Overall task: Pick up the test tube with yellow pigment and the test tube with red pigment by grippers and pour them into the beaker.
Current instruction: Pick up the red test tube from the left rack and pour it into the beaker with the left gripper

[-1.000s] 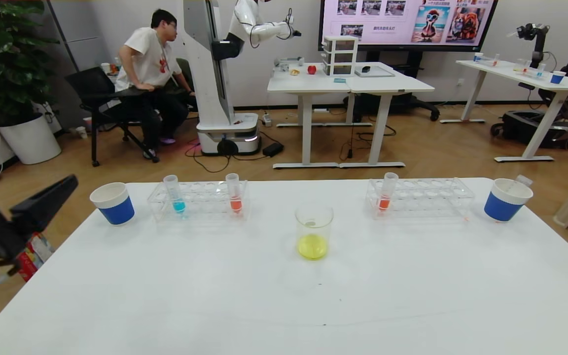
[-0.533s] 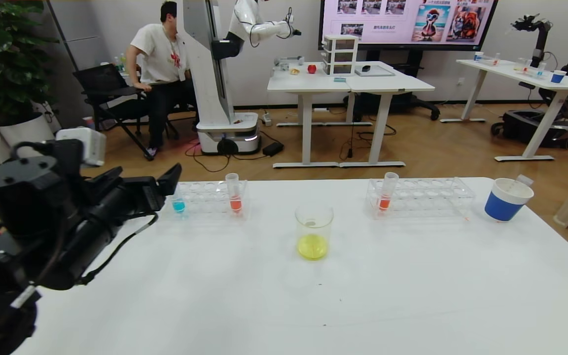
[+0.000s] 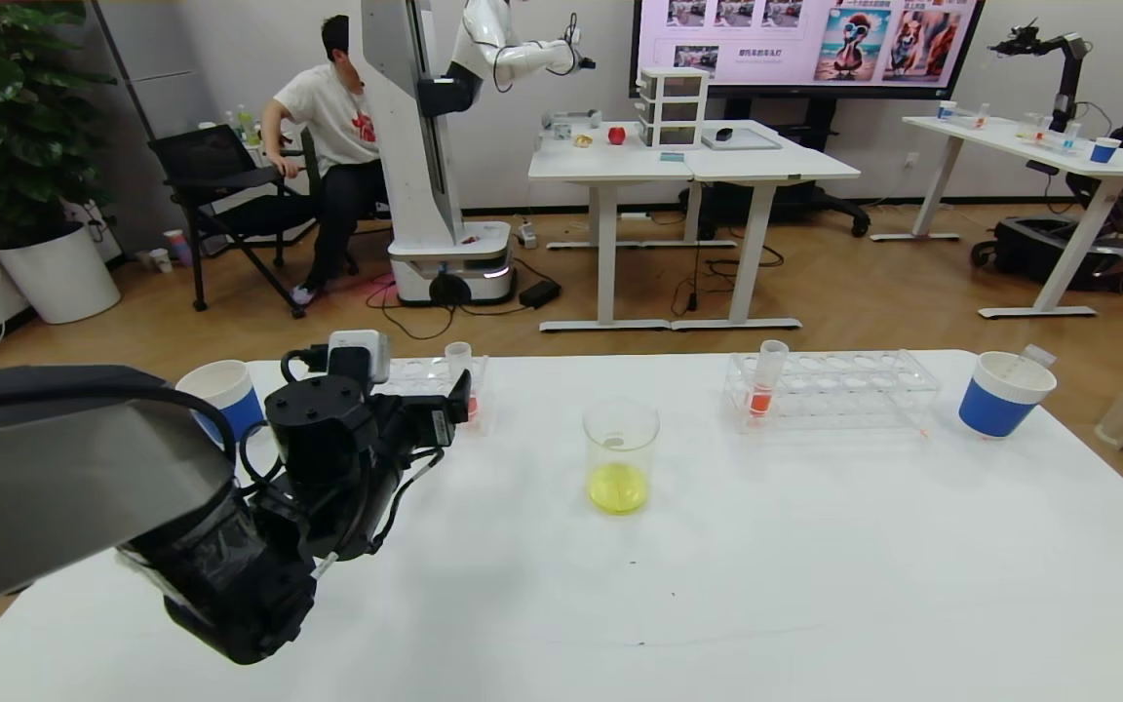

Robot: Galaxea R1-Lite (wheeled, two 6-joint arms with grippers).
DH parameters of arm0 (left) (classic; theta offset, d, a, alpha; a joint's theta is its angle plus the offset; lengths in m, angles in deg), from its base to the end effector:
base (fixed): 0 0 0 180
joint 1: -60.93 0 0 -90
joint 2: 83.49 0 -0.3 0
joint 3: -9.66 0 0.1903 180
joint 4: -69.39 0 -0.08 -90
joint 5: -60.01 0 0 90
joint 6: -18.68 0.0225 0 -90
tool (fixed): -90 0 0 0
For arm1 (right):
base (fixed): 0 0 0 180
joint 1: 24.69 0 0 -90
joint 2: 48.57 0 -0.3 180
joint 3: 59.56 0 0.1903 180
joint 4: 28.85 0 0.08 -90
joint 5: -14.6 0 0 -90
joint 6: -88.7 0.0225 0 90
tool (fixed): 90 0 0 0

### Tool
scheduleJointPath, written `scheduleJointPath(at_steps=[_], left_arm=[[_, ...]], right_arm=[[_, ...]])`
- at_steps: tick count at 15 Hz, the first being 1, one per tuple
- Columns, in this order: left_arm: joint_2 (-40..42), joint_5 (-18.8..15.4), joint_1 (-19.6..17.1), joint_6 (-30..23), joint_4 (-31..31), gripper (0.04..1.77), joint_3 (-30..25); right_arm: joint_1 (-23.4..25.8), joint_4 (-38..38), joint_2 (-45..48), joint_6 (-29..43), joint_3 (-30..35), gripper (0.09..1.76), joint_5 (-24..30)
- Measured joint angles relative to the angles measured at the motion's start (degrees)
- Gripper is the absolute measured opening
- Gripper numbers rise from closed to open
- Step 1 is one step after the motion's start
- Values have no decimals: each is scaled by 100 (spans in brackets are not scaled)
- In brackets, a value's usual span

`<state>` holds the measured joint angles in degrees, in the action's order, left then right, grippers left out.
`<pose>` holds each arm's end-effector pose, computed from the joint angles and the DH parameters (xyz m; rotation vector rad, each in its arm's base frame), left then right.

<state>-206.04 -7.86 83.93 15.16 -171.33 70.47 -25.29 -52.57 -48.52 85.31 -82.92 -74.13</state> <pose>0.3276 -0.1299 0.0835 -0.0546 0.0169 -0.0147 -0.0229 0.0003 0.0748 -0.0591 0.0044 0.0328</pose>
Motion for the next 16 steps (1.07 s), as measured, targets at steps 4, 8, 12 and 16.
scheduleJointPath(at_steps=[4, 8, 12, 16], left_arm=[[-462, -17, 12, 13, 118, 175, 594], [-859, -41, -7, 20, 444, 175, 1425], [-1172, -55, -46, 46, 684, 175, 2071], [-1308, -57, -51, 227, 691, 175, 2247]], right_arm=[[0, 2, 0, 0, 0, 174, 2], [0, 0, 0, 0, 0, 174, 2], [0, 0, 0, 0, 0, 174, 2], [0, 2, 0, 0, 0, 174, 2]])
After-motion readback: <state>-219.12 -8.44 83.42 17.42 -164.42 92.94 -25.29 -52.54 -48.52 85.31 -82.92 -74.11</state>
